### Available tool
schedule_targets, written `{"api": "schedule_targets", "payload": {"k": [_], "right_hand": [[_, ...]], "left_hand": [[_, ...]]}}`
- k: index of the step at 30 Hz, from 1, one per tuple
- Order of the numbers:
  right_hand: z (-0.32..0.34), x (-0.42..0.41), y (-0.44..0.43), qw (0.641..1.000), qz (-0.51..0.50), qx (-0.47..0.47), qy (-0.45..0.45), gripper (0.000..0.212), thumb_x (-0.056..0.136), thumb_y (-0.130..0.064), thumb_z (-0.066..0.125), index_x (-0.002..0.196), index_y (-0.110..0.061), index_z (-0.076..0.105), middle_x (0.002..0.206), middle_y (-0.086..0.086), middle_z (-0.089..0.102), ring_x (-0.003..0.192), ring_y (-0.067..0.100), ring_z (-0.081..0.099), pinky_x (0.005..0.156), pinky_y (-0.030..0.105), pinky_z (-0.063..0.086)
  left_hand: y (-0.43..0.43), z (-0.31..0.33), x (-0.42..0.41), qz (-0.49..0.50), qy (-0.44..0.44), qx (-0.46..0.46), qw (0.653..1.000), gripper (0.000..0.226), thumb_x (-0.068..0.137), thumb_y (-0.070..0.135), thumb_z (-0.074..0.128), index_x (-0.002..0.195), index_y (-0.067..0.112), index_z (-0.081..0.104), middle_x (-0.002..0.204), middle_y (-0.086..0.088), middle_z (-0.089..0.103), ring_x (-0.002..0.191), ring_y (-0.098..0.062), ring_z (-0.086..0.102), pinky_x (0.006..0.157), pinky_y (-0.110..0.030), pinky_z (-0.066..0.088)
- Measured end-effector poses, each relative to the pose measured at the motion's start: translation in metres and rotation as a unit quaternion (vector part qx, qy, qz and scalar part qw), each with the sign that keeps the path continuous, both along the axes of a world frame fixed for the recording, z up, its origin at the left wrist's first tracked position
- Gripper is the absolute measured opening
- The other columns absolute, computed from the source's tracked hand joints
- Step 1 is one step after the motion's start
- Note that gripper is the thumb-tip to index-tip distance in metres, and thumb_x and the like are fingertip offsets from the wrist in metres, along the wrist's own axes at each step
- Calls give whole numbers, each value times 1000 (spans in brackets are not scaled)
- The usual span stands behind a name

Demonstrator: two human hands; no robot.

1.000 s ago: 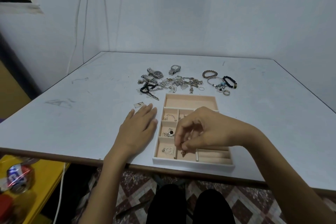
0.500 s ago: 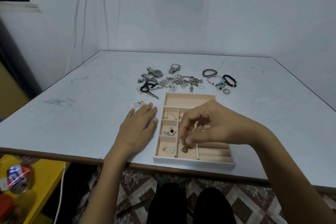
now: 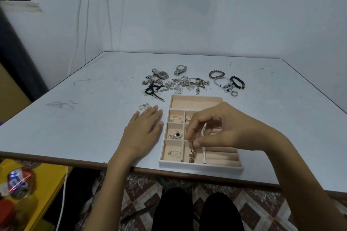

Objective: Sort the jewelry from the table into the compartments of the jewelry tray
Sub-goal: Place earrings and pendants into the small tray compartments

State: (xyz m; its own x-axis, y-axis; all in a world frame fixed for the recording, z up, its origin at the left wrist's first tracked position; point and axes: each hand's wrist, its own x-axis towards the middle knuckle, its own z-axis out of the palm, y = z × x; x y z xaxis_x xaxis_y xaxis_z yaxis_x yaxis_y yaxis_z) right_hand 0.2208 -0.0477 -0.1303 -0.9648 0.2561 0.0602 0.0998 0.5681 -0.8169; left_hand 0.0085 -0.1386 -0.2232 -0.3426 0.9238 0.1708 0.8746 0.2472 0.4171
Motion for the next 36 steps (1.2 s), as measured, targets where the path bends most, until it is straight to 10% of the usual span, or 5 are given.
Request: {"api": "schedule_targets", "payload": {"k": [8,16,28,36], "right_hand": [[-11,-8,0,996,-3,75,-48,19,78,6,69,89,-9,73,81,3,73,74,9,67,64,11,45],[-18,-12,-4,993,13,82,-86,18,77,7,70,89,-5,71,81,7,73,75,17,71,75,31,58],[-25,-16,-3,986,8,134,-104,17,74,2,73,85,-12,72,70,-7,67,61,4,55,58,12,41],[-15,-14,22,997,-20,70,-8,7,84,-11,72,90,-12,74,81,-3,73,73,7,66,66,17,48]], "left_hand": [[1,-1,0,1,1,1,1000,47,103,32,30,148,21,30,158,6,20,146,-6,9,120,-30,2],[1,-1,-1,1,0,4,1000,47,102,32,31,148,22,30,158,7,20,146,-5,10,120,-30,2],[1,-2,-1,-1,5,-1,1000,48,102,35,29,149,22,30,158,6,20,146,-6,10,119,-30,1],[1,-3,-2,-1,5,5,1000,47,102,33,31,149,22,30,158,6,21,146,-6,10,119,-30,2]]}}
